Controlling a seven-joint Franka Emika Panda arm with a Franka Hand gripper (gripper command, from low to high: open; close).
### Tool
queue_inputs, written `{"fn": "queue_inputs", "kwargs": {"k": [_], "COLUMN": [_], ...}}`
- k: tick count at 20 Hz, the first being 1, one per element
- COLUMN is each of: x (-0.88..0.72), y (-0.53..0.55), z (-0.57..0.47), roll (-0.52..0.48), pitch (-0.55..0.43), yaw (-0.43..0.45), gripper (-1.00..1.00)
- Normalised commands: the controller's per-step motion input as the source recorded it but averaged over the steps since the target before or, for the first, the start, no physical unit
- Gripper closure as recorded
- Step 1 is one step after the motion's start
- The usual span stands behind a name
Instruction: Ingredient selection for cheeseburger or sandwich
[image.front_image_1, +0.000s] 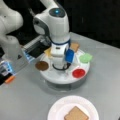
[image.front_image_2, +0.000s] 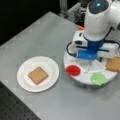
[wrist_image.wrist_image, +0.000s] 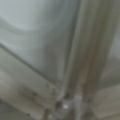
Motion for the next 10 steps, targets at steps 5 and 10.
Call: {"fn": "queue_inputs", "kwargs": {"k": [5, 10], "x": [0.19, 0.24], "y": [0.21, 0.24], "z": [-0.10, -0.10], "roll": [0.103, 0.146], "pitch": [0.087, 0.096], "yaw": [0.319, 0.316], "gripper": [-1.00, -1.00]}}
